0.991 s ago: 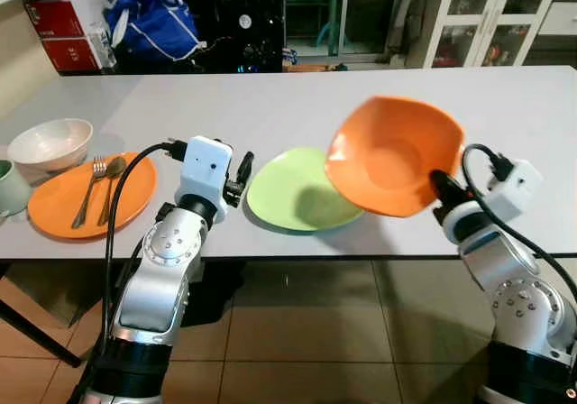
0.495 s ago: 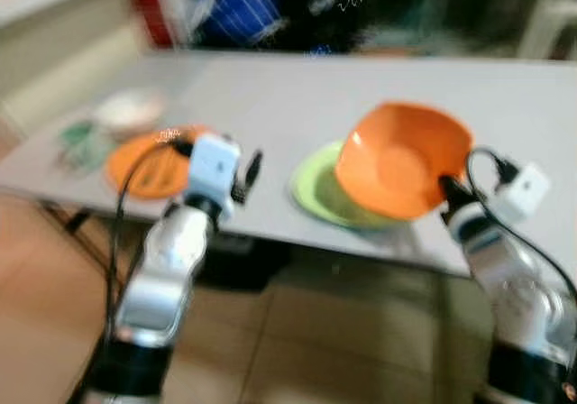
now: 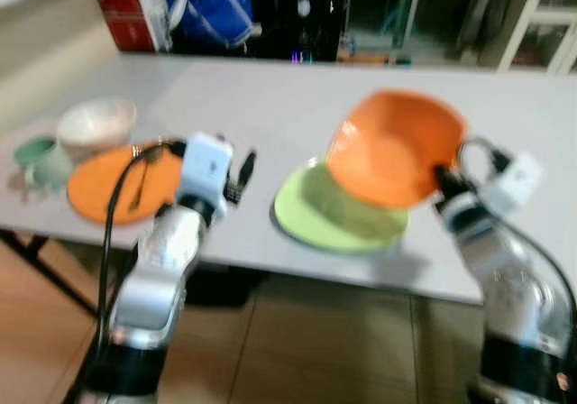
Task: Setting the table
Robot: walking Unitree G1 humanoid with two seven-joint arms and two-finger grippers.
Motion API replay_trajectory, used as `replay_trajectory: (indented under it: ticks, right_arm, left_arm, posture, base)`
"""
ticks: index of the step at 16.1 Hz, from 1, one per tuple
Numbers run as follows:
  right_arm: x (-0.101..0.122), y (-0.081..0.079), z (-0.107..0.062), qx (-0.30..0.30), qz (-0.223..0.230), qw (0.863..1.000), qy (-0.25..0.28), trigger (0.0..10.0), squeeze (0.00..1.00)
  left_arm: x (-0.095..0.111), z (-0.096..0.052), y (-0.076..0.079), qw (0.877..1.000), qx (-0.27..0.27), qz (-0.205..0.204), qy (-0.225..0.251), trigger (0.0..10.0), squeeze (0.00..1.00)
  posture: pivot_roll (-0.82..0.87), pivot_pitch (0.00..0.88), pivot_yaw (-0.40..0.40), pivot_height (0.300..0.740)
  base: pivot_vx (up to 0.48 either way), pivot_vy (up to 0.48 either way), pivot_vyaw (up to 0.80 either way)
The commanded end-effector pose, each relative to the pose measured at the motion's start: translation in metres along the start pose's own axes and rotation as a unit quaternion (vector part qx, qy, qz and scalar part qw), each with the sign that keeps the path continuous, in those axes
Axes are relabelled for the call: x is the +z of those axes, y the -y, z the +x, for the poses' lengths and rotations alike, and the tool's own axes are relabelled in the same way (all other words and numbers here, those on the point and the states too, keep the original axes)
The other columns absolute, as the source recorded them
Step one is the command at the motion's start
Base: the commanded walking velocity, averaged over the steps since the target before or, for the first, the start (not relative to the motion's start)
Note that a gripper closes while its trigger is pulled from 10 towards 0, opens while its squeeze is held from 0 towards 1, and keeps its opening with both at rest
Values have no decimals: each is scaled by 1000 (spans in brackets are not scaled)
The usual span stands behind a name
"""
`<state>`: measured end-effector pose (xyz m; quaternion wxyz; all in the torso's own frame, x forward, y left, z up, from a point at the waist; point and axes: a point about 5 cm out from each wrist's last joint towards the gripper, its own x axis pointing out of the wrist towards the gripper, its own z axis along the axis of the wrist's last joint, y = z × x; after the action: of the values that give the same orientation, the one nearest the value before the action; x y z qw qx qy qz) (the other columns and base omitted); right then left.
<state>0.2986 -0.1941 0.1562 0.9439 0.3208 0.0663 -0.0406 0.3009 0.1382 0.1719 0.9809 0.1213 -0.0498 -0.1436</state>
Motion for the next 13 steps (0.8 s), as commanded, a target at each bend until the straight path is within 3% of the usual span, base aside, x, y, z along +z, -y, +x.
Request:
replay_trajectory:
  ticks: [1,10,13]
  right_arm:
    - [20,-2,-3,6,-1,999,42,10000,0]
    - [29,2,-1,-12,-11,998,61,10000,0]
    - [28,2,-2,-11,-12,998,62,10000,0]
  left_arm:
    - [3,2,4,1000,-14,1,6,10000,0]
    - [4,6,0,1000,2,-4,13,10000,0]
    - [6,8,2,1000,-4,-9,17,10000,0]
  posture:
    - [-65,0,65,740]
    - [-72,0,68,740]
    - [-77,0,75,740]
  base:
    - [0,0,0]
    - [0,0,0]
    - [281,0,-527]
